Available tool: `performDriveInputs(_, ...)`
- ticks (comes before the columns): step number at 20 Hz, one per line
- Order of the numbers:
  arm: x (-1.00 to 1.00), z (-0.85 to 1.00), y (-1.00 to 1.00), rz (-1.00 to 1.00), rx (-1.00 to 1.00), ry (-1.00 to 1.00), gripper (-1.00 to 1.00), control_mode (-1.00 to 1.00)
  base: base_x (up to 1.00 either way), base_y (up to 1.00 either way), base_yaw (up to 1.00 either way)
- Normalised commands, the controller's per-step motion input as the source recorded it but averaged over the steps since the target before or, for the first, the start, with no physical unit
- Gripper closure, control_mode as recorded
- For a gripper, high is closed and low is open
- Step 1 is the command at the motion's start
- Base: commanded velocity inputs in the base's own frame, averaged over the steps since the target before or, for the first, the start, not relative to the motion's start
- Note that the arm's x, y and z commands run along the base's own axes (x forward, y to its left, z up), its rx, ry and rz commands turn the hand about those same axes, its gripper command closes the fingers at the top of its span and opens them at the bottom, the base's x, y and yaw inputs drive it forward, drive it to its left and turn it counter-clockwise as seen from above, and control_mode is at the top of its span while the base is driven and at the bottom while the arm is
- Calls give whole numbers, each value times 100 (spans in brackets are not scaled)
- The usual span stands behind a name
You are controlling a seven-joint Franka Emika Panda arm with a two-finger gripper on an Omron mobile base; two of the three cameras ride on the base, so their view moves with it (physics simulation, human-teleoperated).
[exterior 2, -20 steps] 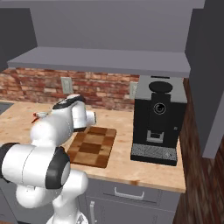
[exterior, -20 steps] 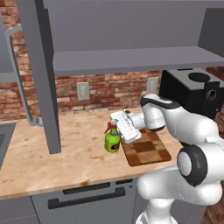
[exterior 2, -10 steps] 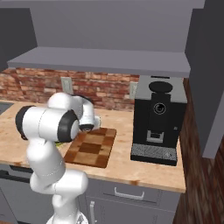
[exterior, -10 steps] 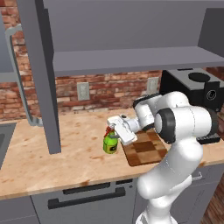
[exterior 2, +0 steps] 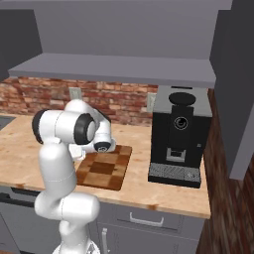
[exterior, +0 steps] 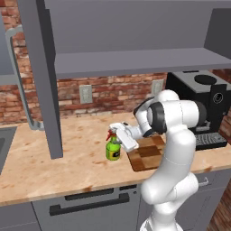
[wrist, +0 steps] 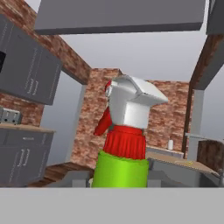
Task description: Grab the spray bottle from the cabinet, then place it next to the cutting board for sanitizing. Then grab the dish brush from the countertop next to the sink and place it next to the cutting board.
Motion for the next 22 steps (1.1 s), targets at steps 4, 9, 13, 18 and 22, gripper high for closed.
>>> performDriveInputs(4, 3, -24, 0, 3, 4, 0, -100, -100, 0, 0, 0)
performDriveInputs(9, -13, 4, 0, 1, 0, -7, -100, -100, 0, 0, 0)
performDriveInputs(13, -4, 4, -3, 0, 0, -4, -100, -100, 0, 0, 0)
performDriveInputs(18, -1, 1, -7, -5, 0, -1, -100, -100, 0, 0, 0)
performDriveInputs(22, -1, 3, -6, -13, 0, 0, -100, -100, 0, 0, 0)
